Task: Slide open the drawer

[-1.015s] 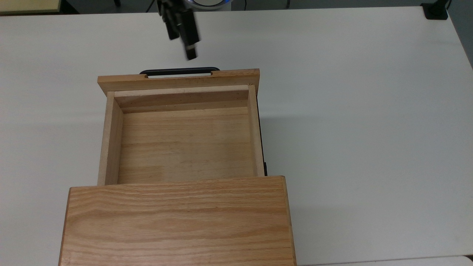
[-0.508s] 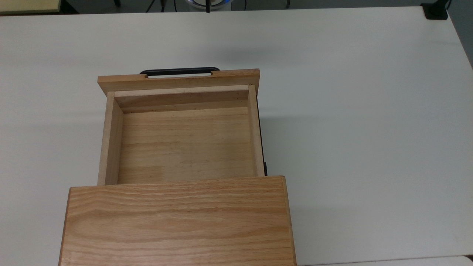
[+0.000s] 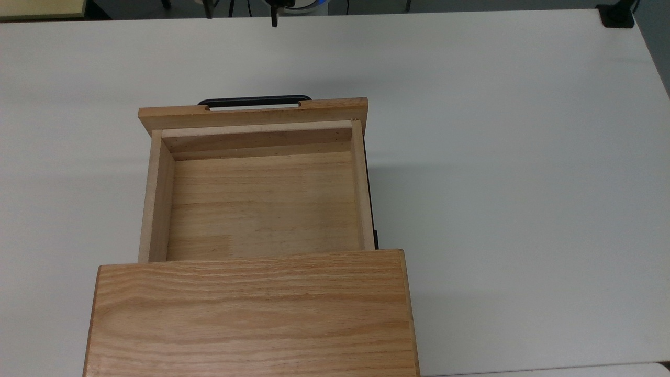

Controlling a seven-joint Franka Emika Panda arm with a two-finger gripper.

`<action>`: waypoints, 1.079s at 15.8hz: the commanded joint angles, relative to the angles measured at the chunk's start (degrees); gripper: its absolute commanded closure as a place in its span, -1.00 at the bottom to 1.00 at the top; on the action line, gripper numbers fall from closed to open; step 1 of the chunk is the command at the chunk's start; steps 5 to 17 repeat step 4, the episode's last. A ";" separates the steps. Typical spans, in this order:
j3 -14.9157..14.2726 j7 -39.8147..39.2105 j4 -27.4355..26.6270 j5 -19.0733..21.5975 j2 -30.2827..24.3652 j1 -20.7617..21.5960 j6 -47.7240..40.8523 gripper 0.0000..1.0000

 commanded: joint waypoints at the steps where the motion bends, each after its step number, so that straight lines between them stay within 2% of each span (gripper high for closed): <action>1: -5.81 -1.17 2.39 -0.93 1.07 4.89 -2.12 -1.00; 17: -5.55 -1.17 2.31 -0.93 1.07 5.15 -1.86 -1.00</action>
